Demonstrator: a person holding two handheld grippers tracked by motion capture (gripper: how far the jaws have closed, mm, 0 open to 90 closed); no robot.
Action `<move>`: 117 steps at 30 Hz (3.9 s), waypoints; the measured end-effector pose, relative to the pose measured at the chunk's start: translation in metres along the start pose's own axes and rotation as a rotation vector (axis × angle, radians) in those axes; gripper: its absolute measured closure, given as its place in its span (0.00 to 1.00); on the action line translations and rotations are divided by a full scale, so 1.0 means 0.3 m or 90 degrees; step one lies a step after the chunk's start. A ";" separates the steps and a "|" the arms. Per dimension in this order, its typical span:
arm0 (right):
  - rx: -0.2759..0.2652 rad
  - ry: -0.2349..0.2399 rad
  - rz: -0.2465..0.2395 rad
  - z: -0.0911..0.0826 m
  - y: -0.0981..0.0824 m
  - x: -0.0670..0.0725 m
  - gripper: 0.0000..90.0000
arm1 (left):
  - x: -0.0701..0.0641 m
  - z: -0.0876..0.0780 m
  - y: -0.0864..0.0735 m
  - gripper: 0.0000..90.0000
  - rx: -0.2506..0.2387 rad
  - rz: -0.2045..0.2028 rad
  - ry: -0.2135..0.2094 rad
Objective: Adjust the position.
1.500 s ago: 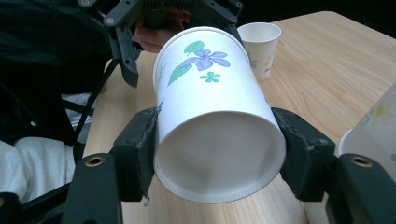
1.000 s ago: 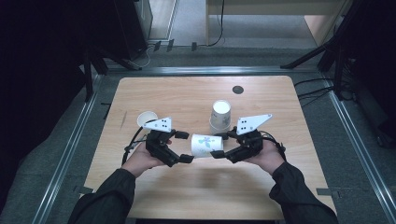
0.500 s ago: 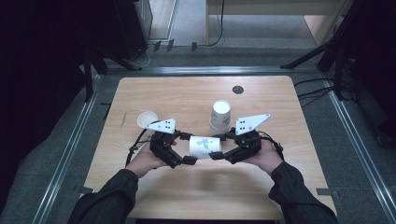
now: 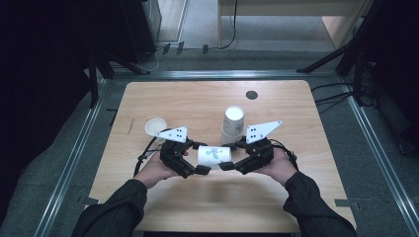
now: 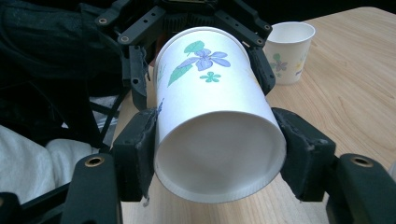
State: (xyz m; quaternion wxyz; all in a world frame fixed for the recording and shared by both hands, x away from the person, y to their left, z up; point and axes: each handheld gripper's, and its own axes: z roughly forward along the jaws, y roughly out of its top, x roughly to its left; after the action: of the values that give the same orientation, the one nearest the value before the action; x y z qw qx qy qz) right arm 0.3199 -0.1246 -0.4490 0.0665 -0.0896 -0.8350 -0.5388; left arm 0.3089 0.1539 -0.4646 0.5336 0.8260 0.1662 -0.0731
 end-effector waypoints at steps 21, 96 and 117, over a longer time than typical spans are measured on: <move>0.001 -0.001 0.005 0.002 0.002 0.001 0.40 | -0.005 0.004 -0.006 0.21 0.008 0.017 0.012; 0.061 -0.068 0.027 -0.008 -0.032 -0.011 0.30 | 0.023 -0.104 0.129 0.25 0.168 0.042 0.060; 0.072 -0.086 0.011 0.039 -0.028 -0.015 0.30 | 0.026 -0.022 0.230 0.25 0.400 0.098 0.087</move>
State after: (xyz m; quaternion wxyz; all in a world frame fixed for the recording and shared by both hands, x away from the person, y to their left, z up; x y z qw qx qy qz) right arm 0.3221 -0.1177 -0.4622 0.0195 -0.1293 -0.8658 -0.4831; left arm 0.3400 0.1355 -0.4052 0.2444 0.9633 0.1083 -0.0245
